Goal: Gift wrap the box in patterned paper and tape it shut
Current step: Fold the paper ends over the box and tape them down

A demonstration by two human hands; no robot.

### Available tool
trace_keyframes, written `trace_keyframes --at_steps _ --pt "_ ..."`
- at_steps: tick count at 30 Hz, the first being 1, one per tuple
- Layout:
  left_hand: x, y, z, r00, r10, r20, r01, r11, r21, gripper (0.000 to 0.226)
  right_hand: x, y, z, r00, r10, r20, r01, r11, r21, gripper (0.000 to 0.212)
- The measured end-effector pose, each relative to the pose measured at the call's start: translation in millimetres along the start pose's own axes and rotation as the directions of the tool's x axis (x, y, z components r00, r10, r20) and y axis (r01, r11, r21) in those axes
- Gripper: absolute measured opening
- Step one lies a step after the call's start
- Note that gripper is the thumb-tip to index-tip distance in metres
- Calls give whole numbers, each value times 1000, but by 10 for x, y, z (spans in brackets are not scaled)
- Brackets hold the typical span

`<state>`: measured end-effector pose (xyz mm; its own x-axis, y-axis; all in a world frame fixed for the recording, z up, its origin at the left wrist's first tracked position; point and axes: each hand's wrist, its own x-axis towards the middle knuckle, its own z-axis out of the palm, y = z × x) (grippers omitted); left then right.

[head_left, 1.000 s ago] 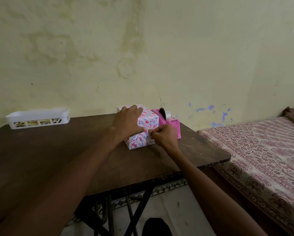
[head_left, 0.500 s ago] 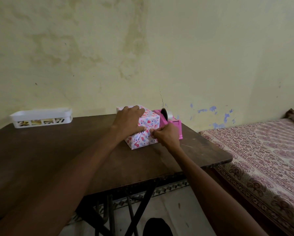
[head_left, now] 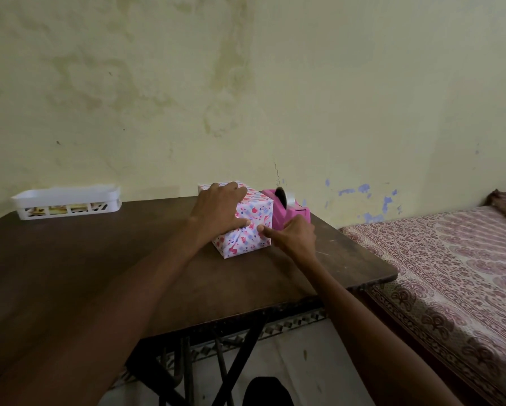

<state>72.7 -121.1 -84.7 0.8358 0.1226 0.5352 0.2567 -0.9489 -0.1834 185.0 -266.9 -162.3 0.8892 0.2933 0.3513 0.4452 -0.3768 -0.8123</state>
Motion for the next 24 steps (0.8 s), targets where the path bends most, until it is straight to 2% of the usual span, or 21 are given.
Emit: trace_keyframes --at_steps 6,10,15,17,19,24 --pt "12 -12 30 1000 8 -24 -9 1000 -1 66 -9 55 153 998 -21 -55 20 1000 -7 45" --pt "21 -17 51 1000 9 -20 -9 1000 -1 67 13 68 136 995 -38 -88 33 998 -50 49" --pt "5 -14 43 1000 11 -16 -11 1000 -12 66 8 -172 -41 993 -113 -30 96 936 -338 42" --pt "0 -17 50 1000 11 -13 -11 1000 -20 67 6 -224 -110 986 -166 6 154 899 -410 48" --pt "5 -30 61 1000 9 -13 -9 999 -30 67 13 -285 -151 972 -232 45 231 891 -391 57" --pt "5 -56 108 1000 1 -17 -3 998 -65 68 113 -307 -152 954 -239 181 276 935 -224 54"
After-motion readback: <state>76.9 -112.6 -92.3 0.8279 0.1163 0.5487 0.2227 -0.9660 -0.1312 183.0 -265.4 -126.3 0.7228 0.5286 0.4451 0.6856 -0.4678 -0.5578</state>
